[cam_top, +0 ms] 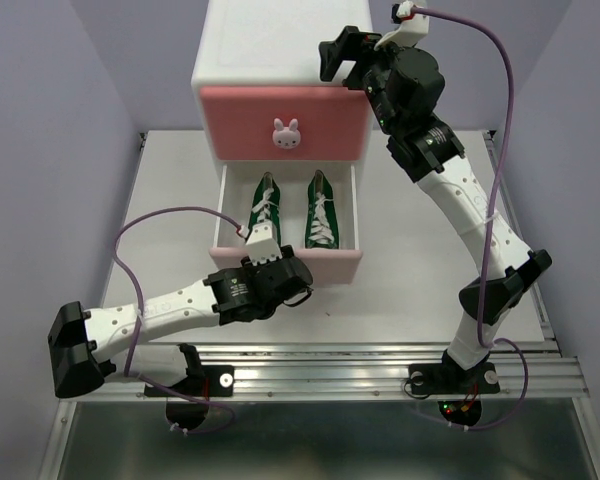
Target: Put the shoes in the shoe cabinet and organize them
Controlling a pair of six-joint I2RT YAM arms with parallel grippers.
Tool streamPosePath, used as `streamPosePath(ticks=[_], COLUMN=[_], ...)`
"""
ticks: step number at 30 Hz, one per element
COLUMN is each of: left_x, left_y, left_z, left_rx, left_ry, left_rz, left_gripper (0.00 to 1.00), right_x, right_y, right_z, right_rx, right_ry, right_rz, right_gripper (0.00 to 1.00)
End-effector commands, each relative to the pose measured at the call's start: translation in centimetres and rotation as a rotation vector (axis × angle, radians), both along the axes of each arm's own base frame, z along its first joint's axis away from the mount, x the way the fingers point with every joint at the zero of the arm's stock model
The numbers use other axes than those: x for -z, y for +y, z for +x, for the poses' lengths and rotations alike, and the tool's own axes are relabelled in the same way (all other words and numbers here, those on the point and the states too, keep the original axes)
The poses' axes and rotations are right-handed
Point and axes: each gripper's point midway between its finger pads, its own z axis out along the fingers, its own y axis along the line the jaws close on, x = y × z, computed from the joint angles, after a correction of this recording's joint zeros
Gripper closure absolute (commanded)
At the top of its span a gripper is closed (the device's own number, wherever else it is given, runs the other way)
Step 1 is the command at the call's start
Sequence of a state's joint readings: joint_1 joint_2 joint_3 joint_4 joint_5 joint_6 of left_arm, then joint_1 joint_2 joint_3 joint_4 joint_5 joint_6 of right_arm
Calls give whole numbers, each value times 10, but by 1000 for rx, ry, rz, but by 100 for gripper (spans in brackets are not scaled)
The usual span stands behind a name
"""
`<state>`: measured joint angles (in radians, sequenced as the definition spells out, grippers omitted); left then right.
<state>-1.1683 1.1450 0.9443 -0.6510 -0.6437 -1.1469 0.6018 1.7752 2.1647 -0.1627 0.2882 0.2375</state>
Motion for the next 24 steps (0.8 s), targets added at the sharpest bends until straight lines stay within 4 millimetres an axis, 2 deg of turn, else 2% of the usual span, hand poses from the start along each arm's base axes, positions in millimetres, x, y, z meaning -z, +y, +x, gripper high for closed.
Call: streamPosePath(ticks=[1,4,5,6,11,12,16,20,24], left_x=[7,-1,-4,-10,-18,-14,-21,-39,-44], left_y=[9,5,5,1,-3,1,2,-6,-14], left_z=[23,27,29,33,57,67,98,125,157], left_rx=[-57,-46,-46,-47,-91,-114,-170,-192,-203], left_ry=[-89,-118,-127,-149,-191,-186,-213,-269,-299], left_rz=[48,44,41,28,1,6,-8,-16,-33], left_gripper=[43,59,68,100,100,100,100,100,100], right_x=[79,84,84,86,87,87,90,92,92], right_y=[12,12,11,11,13,13,13,13,10], right_z=[12,13,13,13,15,15,13,12,14], right_rx=[1,6,9,10,6,5,2,-4,-3], right_ry=[197,203,202,205,202,202,208,213,212], right_rz=[-126,-135,-134,-136,-134,-134,-139,-142,-140], right_gripper=[0,0,0,0,0,0,0,0,0])
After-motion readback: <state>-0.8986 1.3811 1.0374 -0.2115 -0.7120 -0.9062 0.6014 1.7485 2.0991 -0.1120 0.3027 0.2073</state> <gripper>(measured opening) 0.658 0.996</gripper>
